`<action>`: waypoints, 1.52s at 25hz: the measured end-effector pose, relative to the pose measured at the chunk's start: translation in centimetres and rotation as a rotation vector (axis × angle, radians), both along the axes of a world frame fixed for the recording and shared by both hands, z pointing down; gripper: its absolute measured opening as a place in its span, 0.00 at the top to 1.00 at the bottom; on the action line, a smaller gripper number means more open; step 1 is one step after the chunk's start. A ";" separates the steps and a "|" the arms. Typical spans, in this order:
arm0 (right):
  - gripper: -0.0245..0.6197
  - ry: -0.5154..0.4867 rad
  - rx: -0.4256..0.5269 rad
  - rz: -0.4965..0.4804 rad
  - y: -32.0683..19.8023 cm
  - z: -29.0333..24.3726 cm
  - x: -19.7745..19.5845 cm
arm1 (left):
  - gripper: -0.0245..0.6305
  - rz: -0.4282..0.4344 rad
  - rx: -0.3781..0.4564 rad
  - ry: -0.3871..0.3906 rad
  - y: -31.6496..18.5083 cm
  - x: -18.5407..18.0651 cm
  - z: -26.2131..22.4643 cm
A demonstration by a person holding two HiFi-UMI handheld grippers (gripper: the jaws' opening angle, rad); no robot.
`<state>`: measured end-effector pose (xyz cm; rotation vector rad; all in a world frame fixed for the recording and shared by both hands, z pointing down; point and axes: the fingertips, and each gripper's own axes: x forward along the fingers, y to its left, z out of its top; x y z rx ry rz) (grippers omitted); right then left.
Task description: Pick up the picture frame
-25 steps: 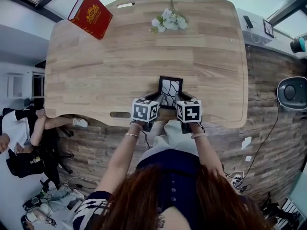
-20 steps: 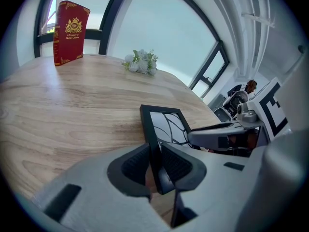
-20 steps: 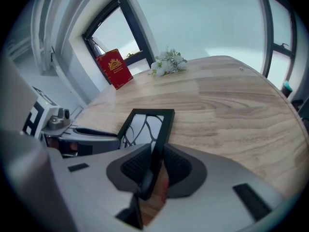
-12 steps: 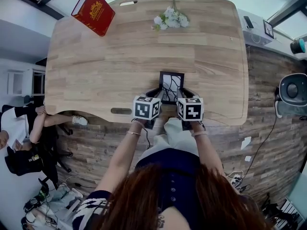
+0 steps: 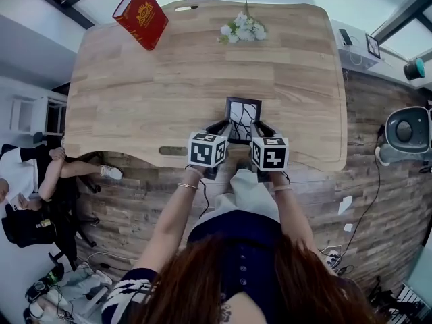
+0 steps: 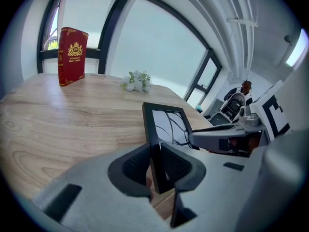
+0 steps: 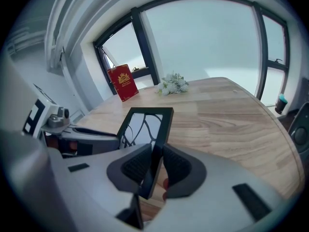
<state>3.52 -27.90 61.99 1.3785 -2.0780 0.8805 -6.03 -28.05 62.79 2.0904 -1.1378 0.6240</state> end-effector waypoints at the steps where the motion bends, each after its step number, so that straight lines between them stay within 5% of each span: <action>1: 0.84 0.001 0.009 0.000 0.1 -0.3 -0.1 | 0.83 0.001 0.007 0.001 0.1 -0.1 -0.3; 38: 0.84 0.052 0.286 0.022 11.3 -10.0 -1.5 | 0.83 0.030 0.256 0.037 10.8 -1.5 -9.7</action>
